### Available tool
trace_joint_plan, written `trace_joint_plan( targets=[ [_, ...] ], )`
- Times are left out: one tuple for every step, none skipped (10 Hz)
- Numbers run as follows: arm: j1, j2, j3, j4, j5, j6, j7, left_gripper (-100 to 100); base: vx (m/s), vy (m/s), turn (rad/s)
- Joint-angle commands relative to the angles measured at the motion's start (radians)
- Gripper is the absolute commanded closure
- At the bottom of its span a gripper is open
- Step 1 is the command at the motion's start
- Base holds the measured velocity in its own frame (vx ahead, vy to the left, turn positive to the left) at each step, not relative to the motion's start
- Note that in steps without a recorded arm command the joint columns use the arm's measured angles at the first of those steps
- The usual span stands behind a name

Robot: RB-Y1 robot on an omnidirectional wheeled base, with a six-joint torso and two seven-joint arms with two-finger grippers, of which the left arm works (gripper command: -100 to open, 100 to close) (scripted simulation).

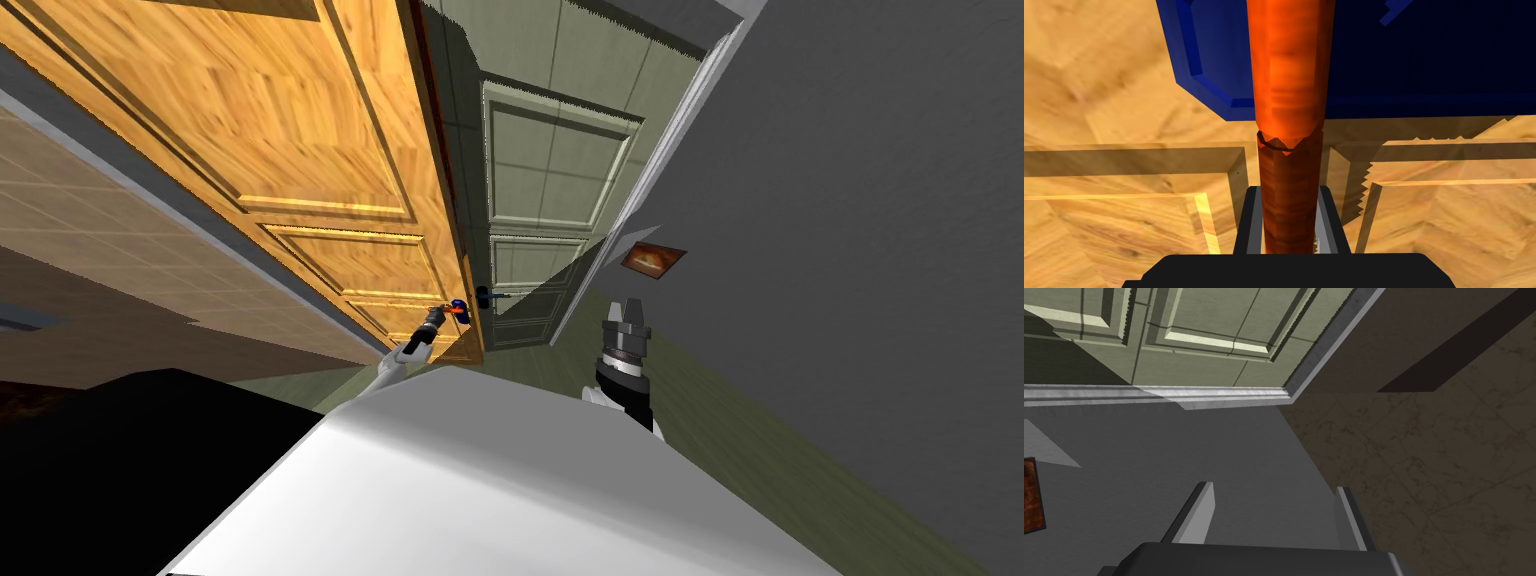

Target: Pull the door open

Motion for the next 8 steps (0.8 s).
trace_joint_plan(
  targets=[
    [0.014, 0.009, -0.029, -0.018, -0.002, -0.009, 0.018, 100, -0.202, 0.051, -0.146],
    [0.019, 0.014, -0.043, -0.025, -0.003, -0.014, 0.027, 100, -0.17, 0.062, -0.11],
    [0.024, 0.02, -0.059, -0.033, -0.004, -0.02, 0.037, 100, -0.186, 0.09, -0.158],
    [0.026, 0.022, -0.066, -0.037, -0.005, -0.022, 0.042, 100, -0.176, 0.084, -0.116],
    [0.024, 0.027, -0.052, -0.019, -0.002, -0.024, 0.038, 100, -0.072, 0.039, -0.02],
    [0.044, 0.043, -0.07, -0.031, -0.004, -0.04, 0.055, 100, -0.138, 0.052, -0.114],
    [0.049, 0.047, -0.074, -0.034, -0.004, -0.045, 0.06, 100, -0.183, 0.013, -0.116],
    [0.059, 0.057, -0.084, -0.041, -0.004, -0.055, 0.07, 100, -0.18, 0.01, -0.098]
  ],
)
